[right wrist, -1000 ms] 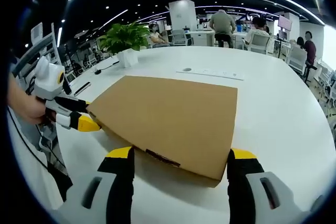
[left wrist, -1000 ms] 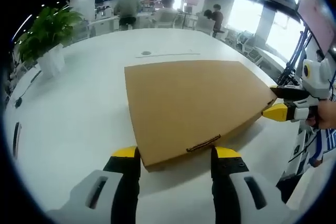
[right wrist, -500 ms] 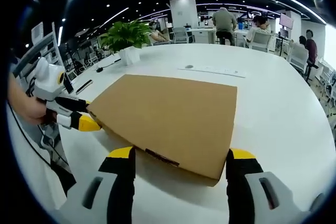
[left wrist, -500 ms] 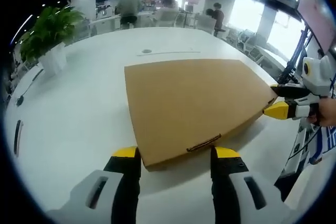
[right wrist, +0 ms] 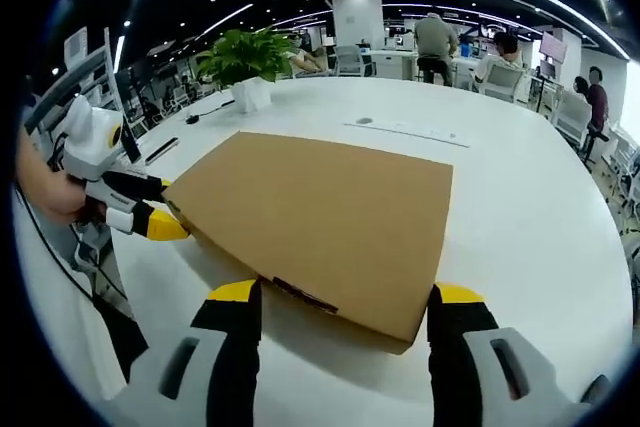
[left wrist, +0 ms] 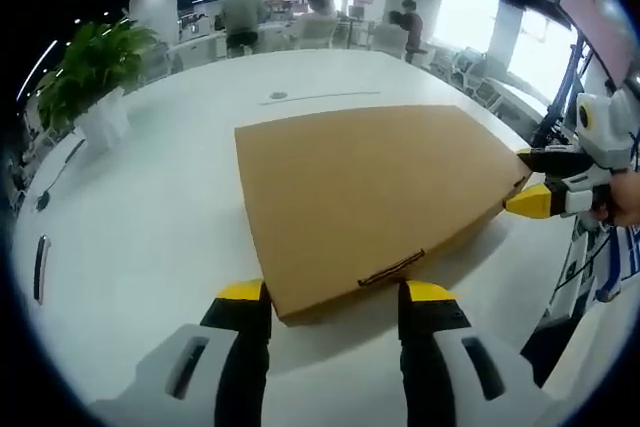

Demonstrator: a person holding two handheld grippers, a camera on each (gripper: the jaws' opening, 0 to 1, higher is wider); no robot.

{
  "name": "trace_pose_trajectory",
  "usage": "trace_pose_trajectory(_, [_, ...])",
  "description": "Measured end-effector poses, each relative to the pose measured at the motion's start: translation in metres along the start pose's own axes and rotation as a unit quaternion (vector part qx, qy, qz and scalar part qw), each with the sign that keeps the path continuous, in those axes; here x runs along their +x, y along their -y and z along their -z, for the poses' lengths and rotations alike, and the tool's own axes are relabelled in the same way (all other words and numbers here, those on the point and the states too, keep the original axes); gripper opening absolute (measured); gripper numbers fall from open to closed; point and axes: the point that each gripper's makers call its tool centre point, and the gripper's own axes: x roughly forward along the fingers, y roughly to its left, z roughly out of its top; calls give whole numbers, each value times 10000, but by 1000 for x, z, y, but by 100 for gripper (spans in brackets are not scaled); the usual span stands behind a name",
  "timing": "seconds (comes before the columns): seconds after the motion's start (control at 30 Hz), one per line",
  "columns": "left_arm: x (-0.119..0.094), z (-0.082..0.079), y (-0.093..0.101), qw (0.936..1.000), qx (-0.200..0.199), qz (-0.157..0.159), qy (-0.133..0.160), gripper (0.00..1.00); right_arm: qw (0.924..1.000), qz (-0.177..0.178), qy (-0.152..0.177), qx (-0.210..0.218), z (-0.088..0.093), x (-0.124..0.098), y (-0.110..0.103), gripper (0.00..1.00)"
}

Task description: Operate the shoe box by opening the lid, removing the specified soft item, and placing it in the target area until the item is outside and the box remains undamaged.

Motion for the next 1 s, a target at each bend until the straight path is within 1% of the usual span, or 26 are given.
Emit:
trace_pose_trajectory(0.3, [-6, 6, 4, 10000, 8, -16, -18, 50, 10000, -44, -54, -39, 4, -4, -3, 67])
trace_pose_trajectory(0.37, [-7, 7, 3, 9999, 84, -18, -66, 49, 10000, -41, -66, -38, 6, -6, -4, 66])
trace_pose_trajectory(0.5, [-7, 9, 5, 9999, 96, 0, -133, 49, 9999, -8, -105, -74, 10, -10, -5, 65])
trace_pose_trajectory(1.0, [-17, 22, 11, 9997, 207, 45, -144, 49, 9998, 73, -188, -37, 24, -24, -14, 64])
